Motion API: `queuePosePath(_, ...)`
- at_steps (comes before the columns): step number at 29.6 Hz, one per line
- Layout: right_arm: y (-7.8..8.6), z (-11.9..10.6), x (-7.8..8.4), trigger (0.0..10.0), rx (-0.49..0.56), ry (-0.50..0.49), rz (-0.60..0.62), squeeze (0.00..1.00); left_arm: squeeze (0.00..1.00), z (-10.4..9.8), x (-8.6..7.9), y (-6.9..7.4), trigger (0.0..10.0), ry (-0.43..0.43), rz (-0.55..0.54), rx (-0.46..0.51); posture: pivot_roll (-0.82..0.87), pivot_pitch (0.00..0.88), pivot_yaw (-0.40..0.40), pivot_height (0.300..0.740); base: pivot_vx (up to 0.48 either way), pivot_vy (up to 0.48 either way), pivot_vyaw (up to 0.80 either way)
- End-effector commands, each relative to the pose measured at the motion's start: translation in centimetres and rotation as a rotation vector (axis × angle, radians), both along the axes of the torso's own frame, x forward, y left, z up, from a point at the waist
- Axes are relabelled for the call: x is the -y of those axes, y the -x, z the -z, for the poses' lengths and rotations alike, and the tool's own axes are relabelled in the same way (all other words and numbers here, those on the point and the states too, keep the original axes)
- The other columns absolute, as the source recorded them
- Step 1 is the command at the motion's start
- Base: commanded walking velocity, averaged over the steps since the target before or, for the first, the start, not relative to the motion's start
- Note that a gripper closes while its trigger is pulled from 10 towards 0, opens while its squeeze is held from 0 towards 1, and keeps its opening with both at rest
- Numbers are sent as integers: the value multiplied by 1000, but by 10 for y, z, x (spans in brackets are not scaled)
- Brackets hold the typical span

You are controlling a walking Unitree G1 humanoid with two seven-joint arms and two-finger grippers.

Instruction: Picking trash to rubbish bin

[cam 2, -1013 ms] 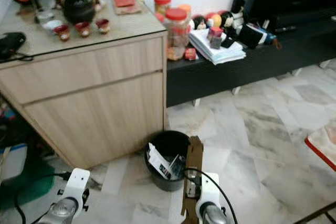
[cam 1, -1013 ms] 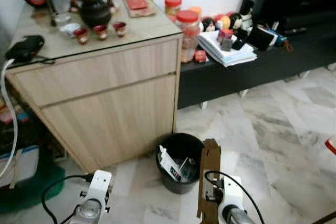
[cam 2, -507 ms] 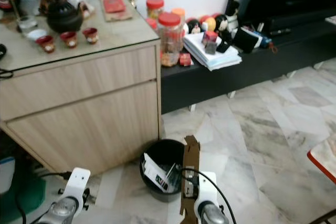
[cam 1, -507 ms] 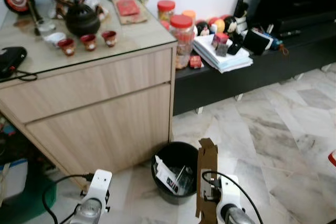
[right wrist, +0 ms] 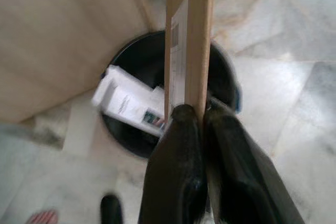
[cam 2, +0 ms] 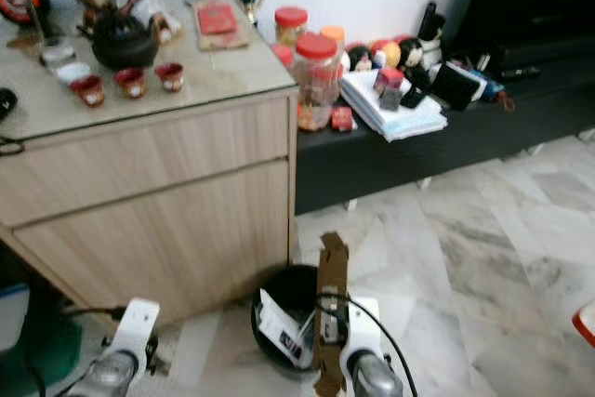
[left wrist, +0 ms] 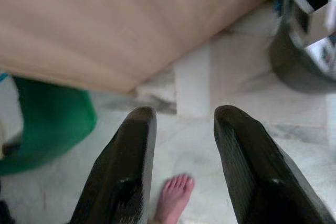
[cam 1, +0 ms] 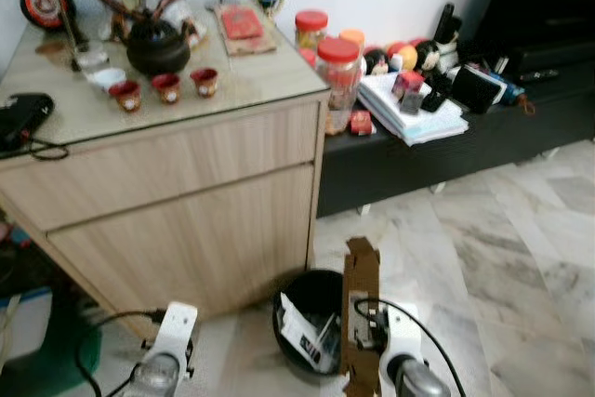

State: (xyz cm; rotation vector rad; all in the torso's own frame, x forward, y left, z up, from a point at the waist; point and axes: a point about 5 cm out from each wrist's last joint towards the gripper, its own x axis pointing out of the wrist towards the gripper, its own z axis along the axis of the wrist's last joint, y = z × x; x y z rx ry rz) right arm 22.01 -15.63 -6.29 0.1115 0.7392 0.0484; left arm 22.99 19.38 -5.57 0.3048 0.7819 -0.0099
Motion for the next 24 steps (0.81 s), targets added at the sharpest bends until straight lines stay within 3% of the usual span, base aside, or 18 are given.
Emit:
queuePosePath(1,-10,-7,-1,10000,44,4,-16,0,0,1,-1,2,10000,-9,9,-12,-71,52,-22,740,322,0,0)
queuePosePath(5,-22,-15,-6,10000,83,-7,-38,0,0,1,3,0,10000,-6,44,-9,-69,46,-29,740,305,0,0)
queuePosePath(11,-32,-22,-13,10000,110,-19,-74,0,0,-5,16,-10,10000,-4,134,24,-64,40,-41,740,0,0,0)
queuePosePath(16,-42,-29,-18,10000,134,-18,-100,0,0,-12,37,-21,10000,60,227,49,-59,33,-54,740,0,0,0)
queuePosePath(24,-54,-40,-23,10000,176,-26,-105,0,0,-21,56,-32,10000,112,317,102,-55,31,-68,740,0,0,0)
